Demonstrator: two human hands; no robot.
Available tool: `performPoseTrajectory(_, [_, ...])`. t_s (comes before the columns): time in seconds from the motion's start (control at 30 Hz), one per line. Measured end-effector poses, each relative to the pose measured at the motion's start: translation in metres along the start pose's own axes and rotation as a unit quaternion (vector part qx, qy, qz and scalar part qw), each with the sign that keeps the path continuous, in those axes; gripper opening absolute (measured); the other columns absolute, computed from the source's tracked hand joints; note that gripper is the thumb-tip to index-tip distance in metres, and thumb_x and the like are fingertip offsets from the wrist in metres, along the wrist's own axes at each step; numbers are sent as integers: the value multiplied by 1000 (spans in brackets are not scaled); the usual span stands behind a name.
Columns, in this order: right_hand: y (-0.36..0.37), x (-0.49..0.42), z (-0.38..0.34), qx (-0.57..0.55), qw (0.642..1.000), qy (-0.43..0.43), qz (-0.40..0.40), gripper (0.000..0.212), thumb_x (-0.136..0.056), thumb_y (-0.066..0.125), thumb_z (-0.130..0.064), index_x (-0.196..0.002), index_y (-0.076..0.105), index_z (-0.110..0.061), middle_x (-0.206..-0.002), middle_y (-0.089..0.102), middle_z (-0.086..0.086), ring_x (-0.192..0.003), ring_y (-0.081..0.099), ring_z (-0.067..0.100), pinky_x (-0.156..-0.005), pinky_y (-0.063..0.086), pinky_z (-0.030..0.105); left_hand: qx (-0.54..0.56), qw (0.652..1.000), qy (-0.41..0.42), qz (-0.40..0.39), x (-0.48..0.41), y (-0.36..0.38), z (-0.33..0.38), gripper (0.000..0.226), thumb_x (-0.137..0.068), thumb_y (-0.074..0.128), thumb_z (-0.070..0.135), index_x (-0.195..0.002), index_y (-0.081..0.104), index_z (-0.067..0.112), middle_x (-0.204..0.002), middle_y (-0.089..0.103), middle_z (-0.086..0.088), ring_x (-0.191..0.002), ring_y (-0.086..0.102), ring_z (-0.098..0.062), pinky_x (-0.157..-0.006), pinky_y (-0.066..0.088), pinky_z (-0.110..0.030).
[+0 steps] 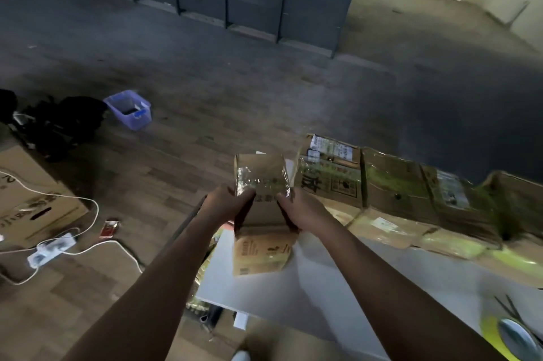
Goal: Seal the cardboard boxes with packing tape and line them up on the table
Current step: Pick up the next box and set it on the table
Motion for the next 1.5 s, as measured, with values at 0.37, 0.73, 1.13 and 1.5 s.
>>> performPoseTrajectory(0.37, [-22, 113, 101, 32, 999, 8, 14, 70, -90, 36, -67, -135, 36, -13, -124, 59, 10, -108, 58, 31, -86, 46, 39, 60, 997, -21, -49, 135, 93, 17, 56, -81, 64, 53, -101, 54, 1, -85, 67, -17, -56, 70, -28, -48, 57, -36])
performPoseTrajectory(0.73, [-75, 213, 253, -71, 976, 149, 140, 54, -92, 46, -56, -117, 41, -8, -114, 60, 14, -102, 58, 31, -77, 43, 36, -57, 988, 67, -126, 220, 244, 79, 63, -90, 51, 56, -122, 48, 1, -115, 61, -16, -95, 63, -28, -71, 54, -36])
performPoseTrajectory(1.13, [-107, 206, 268, -85, 948, 190, 241, 30, -97, 47, -38, -86, 46, -9, -94, 61, 18, -95, 58, 37, -70, 35, 33, 7, 982, 76, -173, 195, 271, 101, 45, -94, 49, 51, -99, 52, 7, -86, 60, -7, -75, 62, -23, -55, 48, -29])
performPoseTrajectory(1.5, [-104, 152, 224, -147, 964, 123, 183, 24, -96, 51, -37, -79, 52, -19, -74, 56, -2, -70, 55, 17, -62, 45, 32, 115, 981, 82, -130, 142, 243, 84, 40, -103, 39, 26, -141, 44, 15, -134, 56, -10, -121, 52, -31, -99, 42, -41])
Point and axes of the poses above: each hand's wrist, its own x-axis away from the middle knuckle, its own y-axis out of the palm, z = x × y, the point moved 4 cm from there along -x, towards the middle knuckle
